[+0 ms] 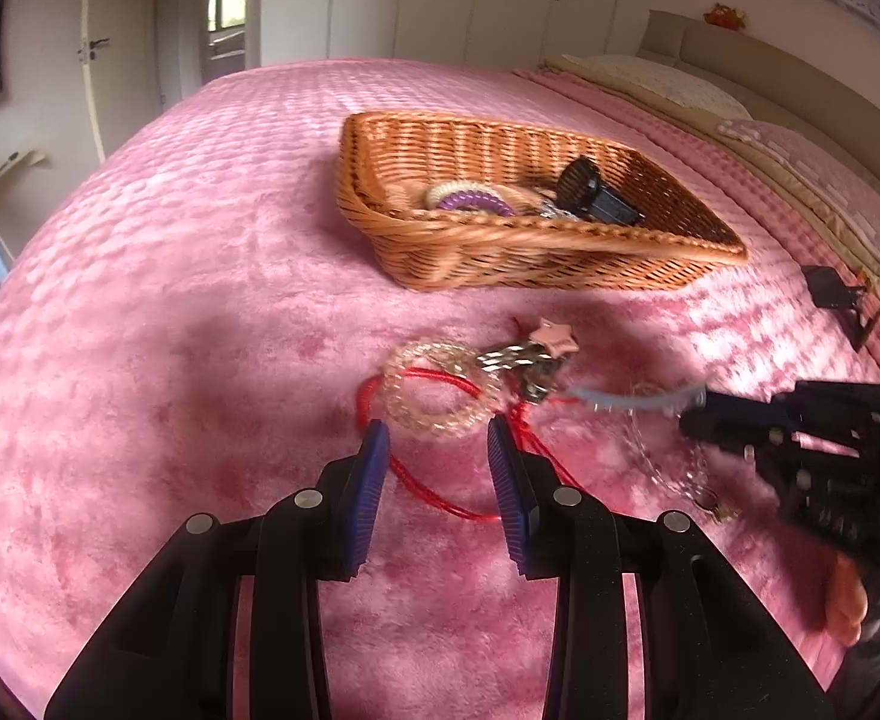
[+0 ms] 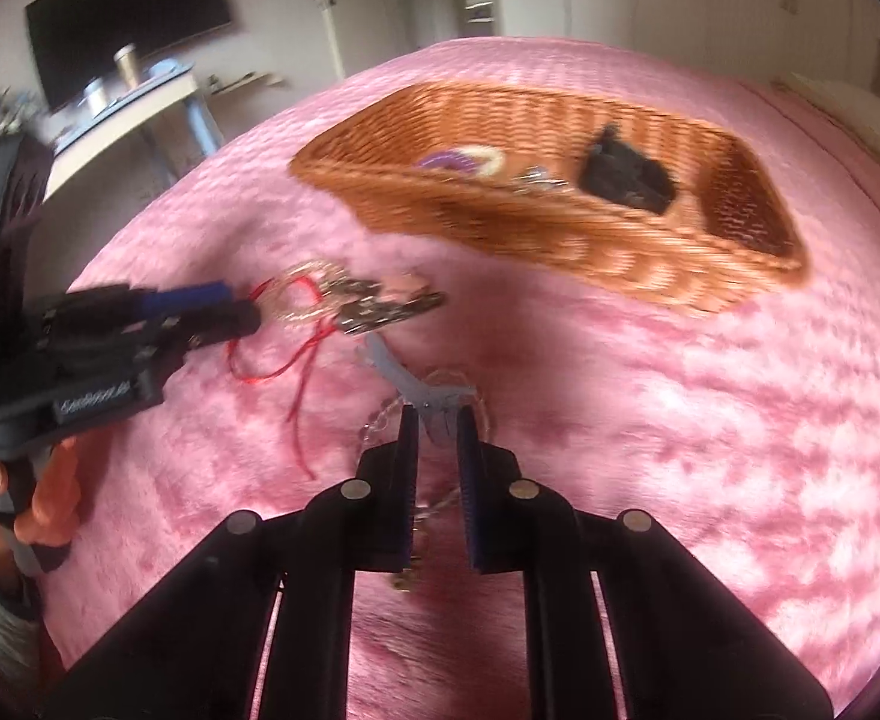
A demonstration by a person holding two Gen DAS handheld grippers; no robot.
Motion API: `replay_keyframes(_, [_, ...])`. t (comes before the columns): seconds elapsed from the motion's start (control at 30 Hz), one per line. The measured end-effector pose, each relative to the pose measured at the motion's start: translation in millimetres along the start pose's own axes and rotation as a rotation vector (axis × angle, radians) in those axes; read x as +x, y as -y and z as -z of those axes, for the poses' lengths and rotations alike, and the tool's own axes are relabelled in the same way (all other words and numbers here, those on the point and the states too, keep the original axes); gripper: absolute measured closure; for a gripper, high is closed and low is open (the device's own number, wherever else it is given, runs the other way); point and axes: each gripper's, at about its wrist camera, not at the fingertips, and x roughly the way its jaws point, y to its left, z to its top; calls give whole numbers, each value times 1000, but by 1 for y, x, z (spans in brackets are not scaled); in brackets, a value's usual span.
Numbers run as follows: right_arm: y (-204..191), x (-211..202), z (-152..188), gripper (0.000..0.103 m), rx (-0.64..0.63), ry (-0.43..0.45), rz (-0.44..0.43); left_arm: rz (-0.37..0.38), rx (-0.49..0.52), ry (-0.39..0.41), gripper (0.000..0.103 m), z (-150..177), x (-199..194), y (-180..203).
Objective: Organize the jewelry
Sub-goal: 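Close the right tool on the grey hair clip and lift it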
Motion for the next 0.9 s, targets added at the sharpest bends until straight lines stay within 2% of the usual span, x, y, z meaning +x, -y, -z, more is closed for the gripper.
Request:
replay_keyframes(0.03, [4, -2, 0, 97, 17, 6, 15, 9, 4, -5, 71, 1, 0, 1])
replay_keyframes(0.1, [13, -5, 1, 97, 44, 17, 48, 46, 5, -19, 77, 2, 2, 4])
replay_keyframes(0.27, [21, -5, 1, 97, 62, 9, 28, 93, -81, -76, 78, 1, 18, -5])
replay_keyframes(0.3, [21, -5, 2, 97, 63, 6, 23, 100, -122, -79, 83, -1, 21, -12])
replay_keyframes(0.4, [26, -8, 2, 97, 77, 8, -22, 106, -191, -72, 85, -3, 22, -24])
replay_keyframes(0.53, [33, -14, 1, 96, 90, 15, -76, 89, -199, -81, 85, -11, 34, -26])
replay_keyframes(0.6, [34, -17, -3, 92, 67, 19, -75, 83, -205, -85, 84, -16, 41, -27])
replay_keyframes(0.63, [34, -16, -5, 81, 54, 15, -79, 83, -207, -85, 84, -18, 43, -28])
replay_keyframes(0.67, [33, -16, -7, 63, 39, 14, -85, 80, -209, -83, 84, -19, 45, -28])
replay_keyframes(0.73, [31, -18, -13, 51, 10, 34, -90, 86, -211, -80, 82, -21, 45, -29])
replay_keyframes(0.9, [15, -8, -31, 51, -74, 34, -94, 129, -243, -65, 78, -23, 42, -37])
